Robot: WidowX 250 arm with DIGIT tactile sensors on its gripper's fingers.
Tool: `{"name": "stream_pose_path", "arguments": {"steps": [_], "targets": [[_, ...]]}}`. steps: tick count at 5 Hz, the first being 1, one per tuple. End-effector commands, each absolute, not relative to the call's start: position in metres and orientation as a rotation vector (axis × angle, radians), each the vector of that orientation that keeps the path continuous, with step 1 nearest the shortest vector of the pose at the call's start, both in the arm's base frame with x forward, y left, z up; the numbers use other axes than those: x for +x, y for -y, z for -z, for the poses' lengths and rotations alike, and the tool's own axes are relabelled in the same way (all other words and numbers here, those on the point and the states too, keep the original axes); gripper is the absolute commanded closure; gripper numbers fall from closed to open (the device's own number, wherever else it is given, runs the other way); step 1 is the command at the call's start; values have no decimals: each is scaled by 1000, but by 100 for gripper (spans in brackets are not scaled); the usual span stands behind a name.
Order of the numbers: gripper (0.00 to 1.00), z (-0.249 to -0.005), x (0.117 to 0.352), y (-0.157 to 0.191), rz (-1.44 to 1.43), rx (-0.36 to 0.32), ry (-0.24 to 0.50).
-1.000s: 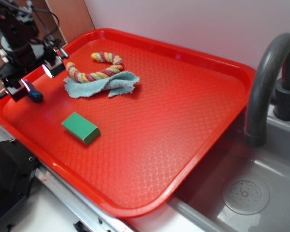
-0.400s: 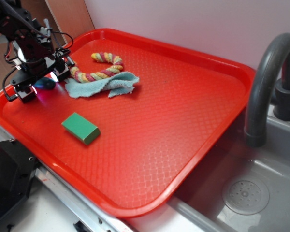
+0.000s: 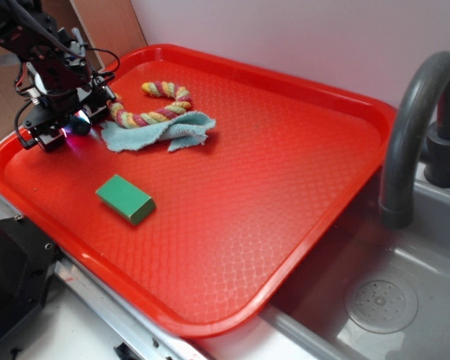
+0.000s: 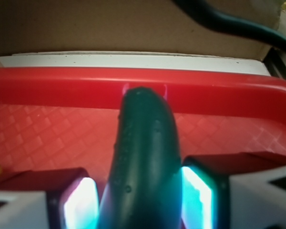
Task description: Grab the plastic pickle.
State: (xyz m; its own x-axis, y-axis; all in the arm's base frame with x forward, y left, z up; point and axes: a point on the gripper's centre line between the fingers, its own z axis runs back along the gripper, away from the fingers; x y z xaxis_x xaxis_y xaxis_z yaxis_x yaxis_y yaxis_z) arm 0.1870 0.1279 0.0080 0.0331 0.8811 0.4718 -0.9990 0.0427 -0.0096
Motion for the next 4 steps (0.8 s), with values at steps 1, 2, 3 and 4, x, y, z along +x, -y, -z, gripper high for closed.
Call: {"name": "stream_pose_path", "arguments": {"steps": [1,2,3,4], "targets": [[100,-37,181,-111,-1438,276,334],[100,-79,194,-86,-1278,122,340],[100,-117,199,-55,-1047,-34,314],[100,-151,196,-27,-811,-161,277]]}}
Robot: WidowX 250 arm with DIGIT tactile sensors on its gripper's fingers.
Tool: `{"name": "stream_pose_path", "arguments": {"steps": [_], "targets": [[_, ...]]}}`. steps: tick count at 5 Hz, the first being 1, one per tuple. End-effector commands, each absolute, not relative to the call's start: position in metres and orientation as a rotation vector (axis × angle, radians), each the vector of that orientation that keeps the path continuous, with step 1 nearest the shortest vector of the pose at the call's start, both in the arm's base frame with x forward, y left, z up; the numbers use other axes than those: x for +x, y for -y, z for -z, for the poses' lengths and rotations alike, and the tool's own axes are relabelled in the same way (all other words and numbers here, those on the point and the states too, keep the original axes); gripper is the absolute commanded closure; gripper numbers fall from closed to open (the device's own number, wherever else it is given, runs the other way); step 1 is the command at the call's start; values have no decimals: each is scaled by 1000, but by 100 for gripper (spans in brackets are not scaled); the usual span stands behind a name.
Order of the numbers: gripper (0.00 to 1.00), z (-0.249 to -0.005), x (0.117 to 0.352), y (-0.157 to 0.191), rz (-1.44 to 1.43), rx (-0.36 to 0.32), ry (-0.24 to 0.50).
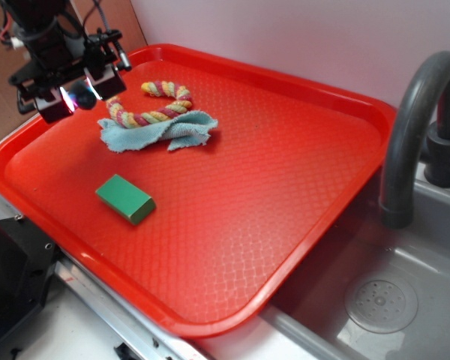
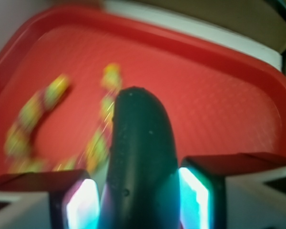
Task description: Grab the plastic pickle.
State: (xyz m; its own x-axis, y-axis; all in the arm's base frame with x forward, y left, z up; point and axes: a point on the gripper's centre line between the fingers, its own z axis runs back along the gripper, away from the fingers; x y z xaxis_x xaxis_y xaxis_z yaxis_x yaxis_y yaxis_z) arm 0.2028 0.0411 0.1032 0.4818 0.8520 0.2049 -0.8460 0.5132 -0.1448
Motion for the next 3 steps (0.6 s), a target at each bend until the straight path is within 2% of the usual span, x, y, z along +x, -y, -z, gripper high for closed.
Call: {"name": "stream_pose_path", "arguments": {"steps": [1,2,3], "targets": [[100,-190,184,1,-598,-207,238],[100,-206,179,10,-537,-258,226],[100,-207,173,14,-524,-273,203]]}}
